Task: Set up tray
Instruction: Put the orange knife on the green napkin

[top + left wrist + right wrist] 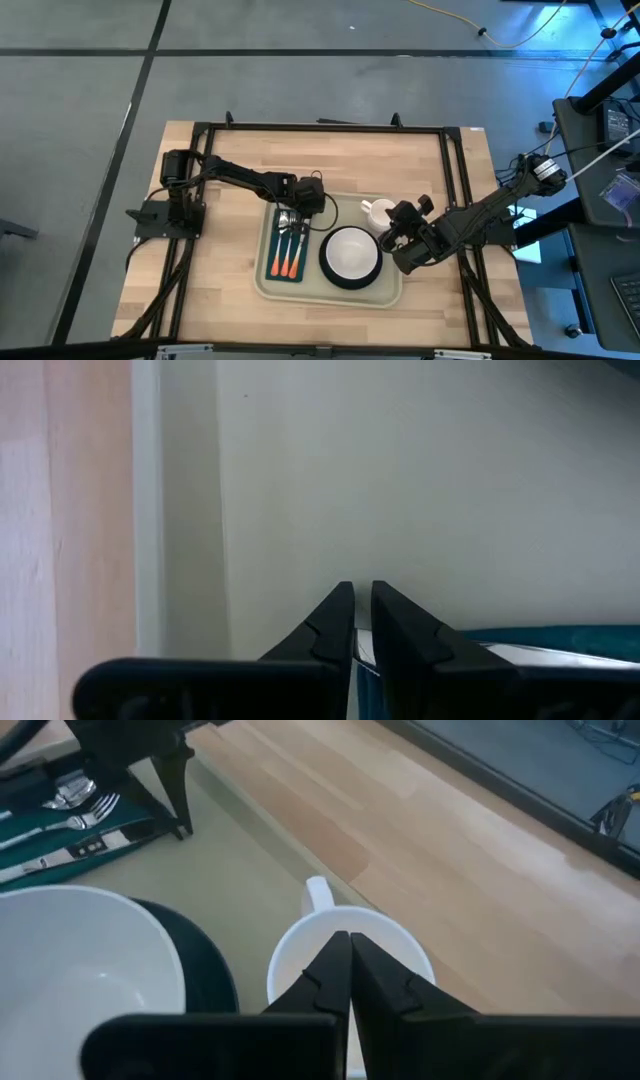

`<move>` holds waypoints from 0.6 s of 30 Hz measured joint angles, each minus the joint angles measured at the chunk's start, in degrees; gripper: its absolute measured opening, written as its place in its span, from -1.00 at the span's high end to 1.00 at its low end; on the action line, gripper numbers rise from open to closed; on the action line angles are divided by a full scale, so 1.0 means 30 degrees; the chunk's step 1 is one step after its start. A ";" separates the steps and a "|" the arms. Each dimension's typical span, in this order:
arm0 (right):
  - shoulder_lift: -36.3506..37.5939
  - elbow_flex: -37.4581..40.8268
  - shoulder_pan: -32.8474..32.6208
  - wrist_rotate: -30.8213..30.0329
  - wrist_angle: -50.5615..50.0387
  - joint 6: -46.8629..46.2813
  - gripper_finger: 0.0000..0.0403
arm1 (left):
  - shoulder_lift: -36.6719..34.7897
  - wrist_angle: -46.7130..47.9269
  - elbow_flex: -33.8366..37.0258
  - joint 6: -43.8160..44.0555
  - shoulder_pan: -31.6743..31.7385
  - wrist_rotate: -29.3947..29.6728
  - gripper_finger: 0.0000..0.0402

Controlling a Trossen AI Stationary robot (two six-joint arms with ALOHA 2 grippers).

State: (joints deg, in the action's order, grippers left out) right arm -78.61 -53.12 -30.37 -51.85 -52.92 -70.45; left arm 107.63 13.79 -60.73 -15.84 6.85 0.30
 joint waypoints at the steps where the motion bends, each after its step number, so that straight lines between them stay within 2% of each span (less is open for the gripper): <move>1: 0.0000 0.0000 0.0000 0.0134 -0.0002 0.0005 0.94 | 0.0000 0.0028 0.0000 0.0007 0.0000 -0.0003 0.84; 18: 0.0000 0.0000 -0.0006 0.0333 -0.0010 0.0074 0.94 | -0.0176 0.1164 -0.0029 0.0583 -0.0036 0.1121 0.83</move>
State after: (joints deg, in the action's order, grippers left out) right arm -78.61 -53.12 -30.39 -50.85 -52.95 -70.23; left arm 107.11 17.29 -60.82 -14.09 6.74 3.67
